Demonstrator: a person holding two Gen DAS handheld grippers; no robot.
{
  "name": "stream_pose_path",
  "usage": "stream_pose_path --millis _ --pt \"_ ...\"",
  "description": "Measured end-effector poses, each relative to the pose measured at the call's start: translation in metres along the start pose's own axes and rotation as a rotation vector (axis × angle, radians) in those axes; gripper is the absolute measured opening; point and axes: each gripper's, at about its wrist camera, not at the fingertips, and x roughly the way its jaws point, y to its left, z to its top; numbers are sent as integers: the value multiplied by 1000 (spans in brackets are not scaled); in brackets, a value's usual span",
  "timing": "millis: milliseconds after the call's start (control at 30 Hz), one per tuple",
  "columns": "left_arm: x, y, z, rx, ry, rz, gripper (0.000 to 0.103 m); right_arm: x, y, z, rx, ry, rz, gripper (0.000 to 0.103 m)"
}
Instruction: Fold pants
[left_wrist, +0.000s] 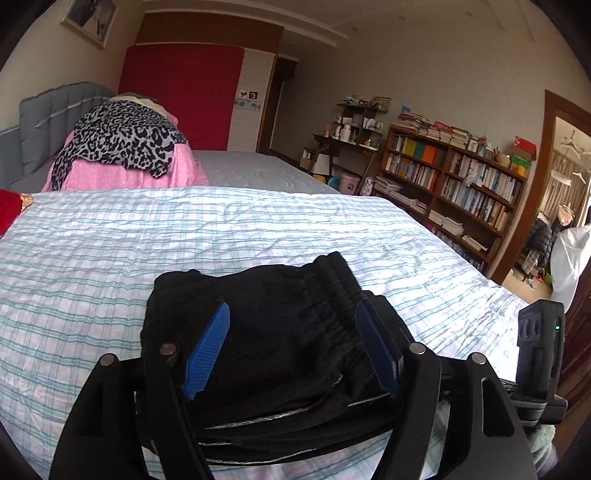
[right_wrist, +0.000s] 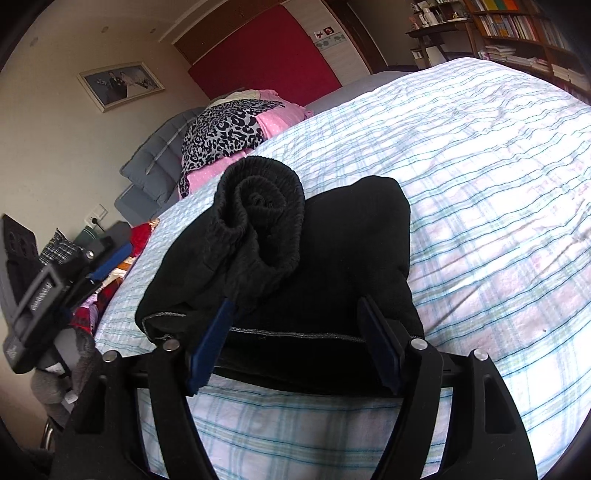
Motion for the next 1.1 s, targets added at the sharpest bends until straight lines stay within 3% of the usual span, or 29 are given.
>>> stream_pose_path --millis 167,300,533,667,700,733,800,833,1100 --pt "3 33 -5 -54 4 38 71 -1 13 23 46 7 68 79" --pt "7 52 -19 -95 19 39 72 21 17 38 137 67 119 90" --pt "11 73 -43 -162 50 -10 72 67 20 55 291 164 132 93" --pt "9 74 -48 -168 46 -36 73 85 36 62 270 186 93 93" --pt "9 74 -48 -163 45 -39 74 87 39 62 255 186 75 88" --pt "9 72 -48 -159 46 -42 75 89 43 62 237 184 52 67" --pt "10 71 -48 -157 47 -46 75 92 51 64 191 179 24 43" --pt "10 72 -49 -159 47 -49 75 91 52 65 176 166 29 36" --pt "11 69 -49 -146 52 -57 75 41 73 82 -3 13 56 30"
